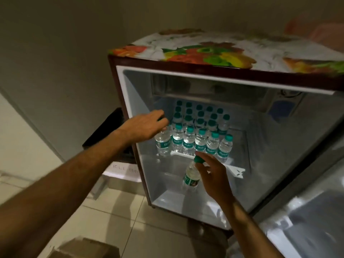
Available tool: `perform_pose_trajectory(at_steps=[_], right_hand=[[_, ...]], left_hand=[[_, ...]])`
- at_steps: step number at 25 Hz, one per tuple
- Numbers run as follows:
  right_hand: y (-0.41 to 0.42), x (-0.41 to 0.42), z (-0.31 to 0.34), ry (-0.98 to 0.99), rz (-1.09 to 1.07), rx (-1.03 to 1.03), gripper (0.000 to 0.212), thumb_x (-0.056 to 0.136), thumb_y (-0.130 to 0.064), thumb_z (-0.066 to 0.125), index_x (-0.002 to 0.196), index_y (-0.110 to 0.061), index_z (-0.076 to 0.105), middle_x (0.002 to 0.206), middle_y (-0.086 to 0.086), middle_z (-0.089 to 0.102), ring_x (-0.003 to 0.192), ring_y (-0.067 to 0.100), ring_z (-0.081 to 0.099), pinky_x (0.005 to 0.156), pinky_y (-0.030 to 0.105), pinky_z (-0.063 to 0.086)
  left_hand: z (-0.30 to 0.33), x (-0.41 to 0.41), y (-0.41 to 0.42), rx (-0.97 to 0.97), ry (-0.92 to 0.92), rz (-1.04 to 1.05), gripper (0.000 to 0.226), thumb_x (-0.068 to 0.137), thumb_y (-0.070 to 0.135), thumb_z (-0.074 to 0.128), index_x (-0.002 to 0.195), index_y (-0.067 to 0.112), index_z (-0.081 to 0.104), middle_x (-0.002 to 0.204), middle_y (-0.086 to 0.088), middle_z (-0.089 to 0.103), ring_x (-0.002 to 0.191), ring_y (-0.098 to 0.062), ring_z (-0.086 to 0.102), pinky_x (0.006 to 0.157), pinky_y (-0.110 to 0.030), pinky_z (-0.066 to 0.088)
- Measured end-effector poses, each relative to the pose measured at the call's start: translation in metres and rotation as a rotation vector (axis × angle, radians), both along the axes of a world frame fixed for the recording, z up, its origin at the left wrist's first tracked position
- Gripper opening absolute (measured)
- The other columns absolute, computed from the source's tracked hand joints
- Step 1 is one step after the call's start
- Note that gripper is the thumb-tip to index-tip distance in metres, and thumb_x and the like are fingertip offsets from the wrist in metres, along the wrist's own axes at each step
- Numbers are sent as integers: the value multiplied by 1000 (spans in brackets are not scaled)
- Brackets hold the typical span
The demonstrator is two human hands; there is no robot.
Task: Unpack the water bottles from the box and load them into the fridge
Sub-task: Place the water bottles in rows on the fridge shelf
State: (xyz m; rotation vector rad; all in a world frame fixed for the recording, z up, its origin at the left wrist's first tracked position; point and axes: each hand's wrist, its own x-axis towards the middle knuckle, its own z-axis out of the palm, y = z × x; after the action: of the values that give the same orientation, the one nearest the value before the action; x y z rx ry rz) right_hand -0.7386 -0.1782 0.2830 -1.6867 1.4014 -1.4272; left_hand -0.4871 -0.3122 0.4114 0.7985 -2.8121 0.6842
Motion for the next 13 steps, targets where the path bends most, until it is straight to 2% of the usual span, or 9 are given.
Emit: perform_pose_trajectory(at_steps=[3,5,7,9,11,13], right_hand=[[-16,-7,5,1,-40,-43,35,95,-38,55,127,-27,63,117,-20,61,106,0,61,77,20,56],[-26,-9,10,25,-57,-61,34,95,-38,54,127,-28,62,118,-22,60,107,-2,60,77,18,55],[-35,-10,16,67,-85,-90,31,98,-30,55,128,-25,62,120,-16,61,105,-3,60,77,15,55],[-44,-13,26,101,-128,-128,36,100,-39,53,129,-20,62,122,-8,61,104,0,60,80,15,55],[-56,-14,33,1,-197,-110,44,95,-46,52,130,-20,61,123,-6,62,106,6,62,85,19,54],[-70,-11,34,-226,-358,-89,31,96,-28,62,126,-22,63,121,-3,64,107,12,63,87,28,56]], left_hand=[[13,5,-17,-32,-33,27,28,102,34,34,103,12,50,92,-10,51,70,-19,49,50,-31,48],[12,4,-20,-89,-108,7,25,98,28,39,103,8,54,89,-11,52,68,-22,51,47,-32,49],[5,2,-20,-98,-179,38,21,94,26,51,105,8,55,89,-10,52,69,-21,53,50,-33,51],[0,2,-21,-102,-170,78,19,92,25,63,101,10,57,85,-7,53,65,-19,52,50,-31,50],[-3,3,-27,-121,-123,59,13,89,19,68,91,9,59,77,-6,52,58,-19,51,47,-31,49],[-9,5,-34,-177,-139,36,10,90,15,66,87,9,60,73,-7,51,55,-19,51,46,-31,50]])
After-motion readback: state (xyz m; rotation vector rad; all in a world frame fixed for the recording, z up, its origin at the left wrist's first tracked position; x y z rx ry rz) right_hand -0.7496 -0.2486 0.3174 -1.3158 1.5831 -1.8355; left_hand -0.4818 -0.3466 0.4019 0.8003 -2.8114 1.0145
